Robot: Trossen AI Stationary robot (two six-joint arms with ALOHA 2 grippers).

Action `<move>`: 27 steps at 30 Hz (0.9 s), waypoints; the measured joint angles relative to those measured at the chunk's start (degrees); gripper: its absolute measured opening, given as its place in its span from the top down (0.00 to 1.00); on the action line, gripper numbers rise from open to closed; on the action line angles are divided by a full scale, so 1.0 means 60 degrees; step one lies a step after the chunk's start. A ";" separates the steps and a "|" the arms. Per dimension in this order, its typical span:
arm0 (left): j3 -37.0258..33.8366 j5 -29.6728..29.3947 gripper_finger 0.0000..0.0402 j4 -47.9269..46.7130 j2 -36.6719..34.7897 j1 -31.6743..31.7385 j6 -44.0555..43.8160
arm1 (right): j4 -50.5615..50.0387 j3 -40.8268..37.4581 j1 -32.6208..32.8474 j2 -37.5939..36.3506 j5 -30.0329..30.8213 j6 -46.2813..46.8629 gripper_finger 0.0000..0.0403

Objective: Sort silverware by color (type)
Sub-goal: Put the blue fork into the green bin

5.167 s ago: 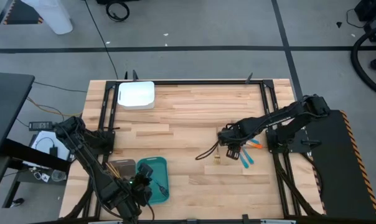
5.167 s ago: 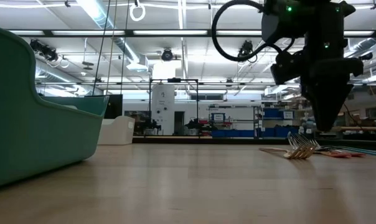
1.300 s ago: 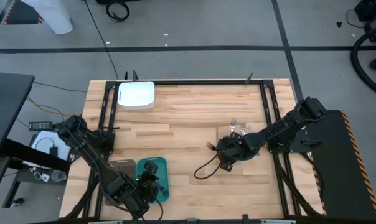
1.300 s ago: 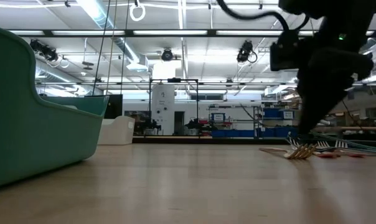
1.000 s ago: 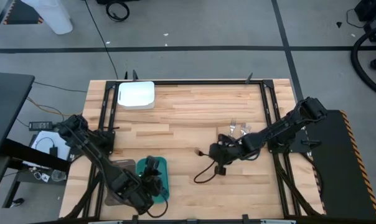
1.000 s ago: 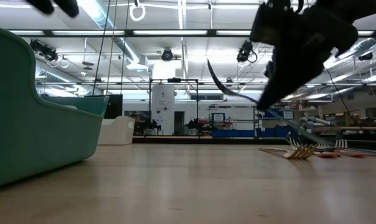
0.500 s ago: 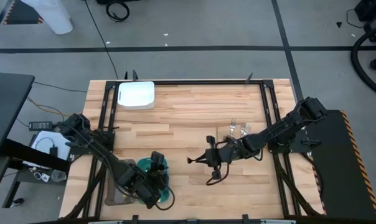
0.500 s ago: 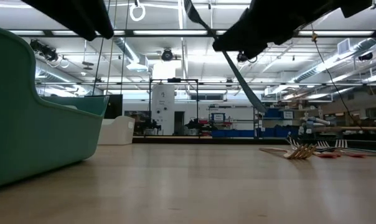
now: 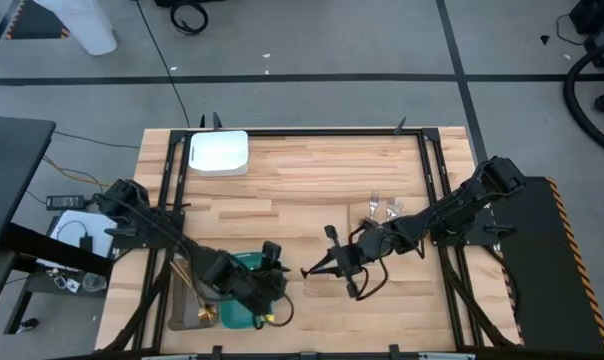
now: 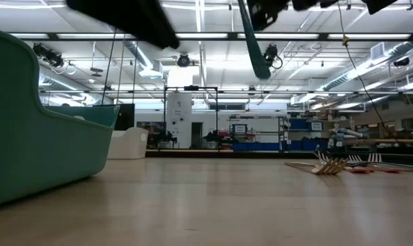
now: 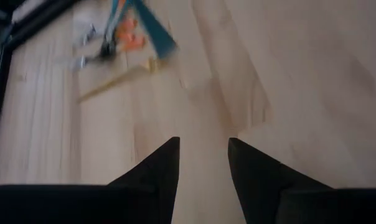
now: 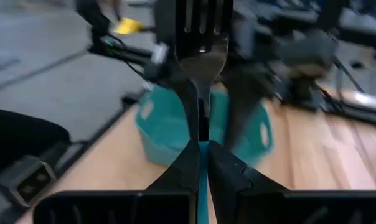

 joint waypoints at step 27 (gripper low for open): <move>0.0007 0.4004 0.64 0.4984 0.0000 0.1347 0.1307 | 0.2487 0.0000 0.0215 0.0000 -0.1821 -0.1951 0.93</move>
